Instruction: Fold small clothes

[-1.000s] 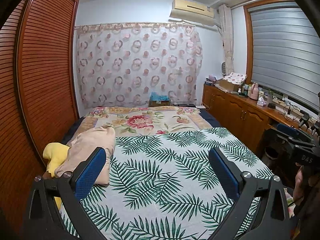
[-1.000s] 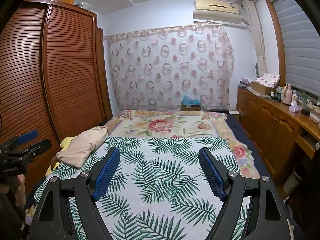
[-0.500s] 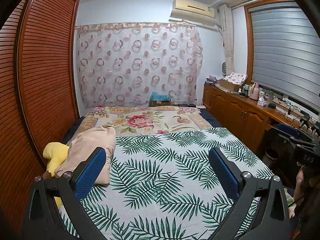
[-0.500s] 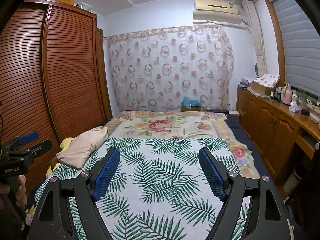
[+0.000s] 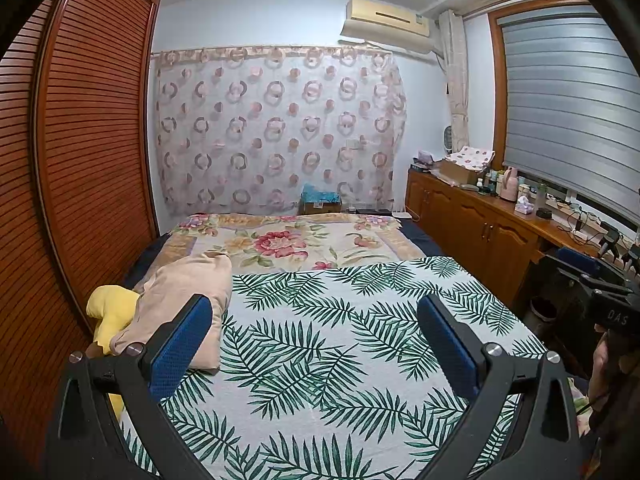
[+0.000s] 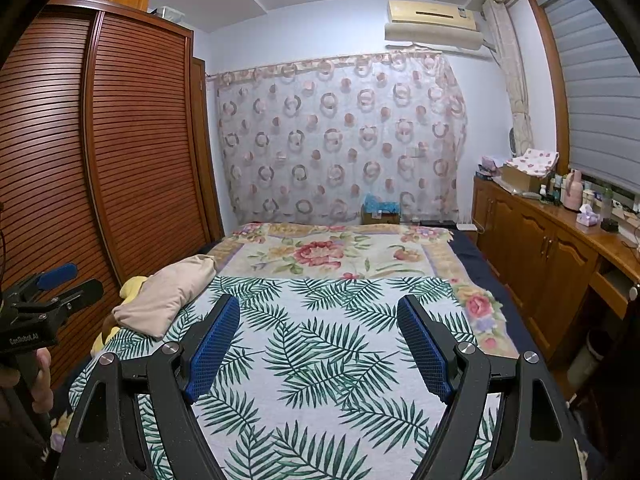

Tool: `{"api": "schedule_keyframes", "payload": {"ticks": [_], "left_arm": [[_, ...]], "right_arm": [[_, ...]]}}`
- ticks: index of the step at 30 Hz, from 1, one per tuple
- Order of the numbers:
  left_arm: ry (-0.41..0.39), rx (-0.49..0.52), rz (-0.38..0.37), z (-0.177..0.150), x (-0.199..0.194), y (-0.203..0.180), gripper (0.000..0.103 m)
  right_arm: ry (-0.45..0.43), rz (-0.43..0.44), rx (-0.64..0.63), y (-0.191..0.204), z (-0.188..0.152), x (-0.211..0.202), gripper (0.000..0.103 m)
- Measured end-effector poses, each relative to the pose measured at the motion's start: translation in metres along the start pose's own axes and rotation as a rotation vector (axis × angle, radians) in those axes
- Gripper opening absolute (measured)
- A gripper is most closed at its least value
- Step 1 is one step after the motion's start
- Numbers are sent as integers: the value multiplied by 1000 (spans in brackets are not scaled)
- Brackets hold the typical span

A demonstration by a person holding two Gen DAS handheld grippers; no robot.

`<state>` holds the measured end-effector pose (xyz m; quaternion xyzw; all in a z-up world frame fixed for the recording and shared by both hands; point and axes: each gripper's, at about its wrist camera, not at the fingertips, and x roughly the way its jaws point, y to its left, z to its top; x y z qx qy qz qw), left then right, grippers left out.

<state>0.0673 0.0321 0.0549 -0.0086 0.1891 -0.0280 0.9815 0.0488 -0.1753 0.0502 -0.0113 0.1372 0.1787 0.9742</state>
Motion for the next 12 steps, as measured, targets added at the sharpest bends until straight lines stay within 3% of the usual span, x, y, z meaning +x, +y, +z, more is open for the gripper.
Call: {"api": "schedule_keyframes", "payload": {"ticks": [12], "left_arm": [[-8,1,0,-3,-4,-2,102]], "right_arm": [[2,-1,1,0,0,0,83]]}}
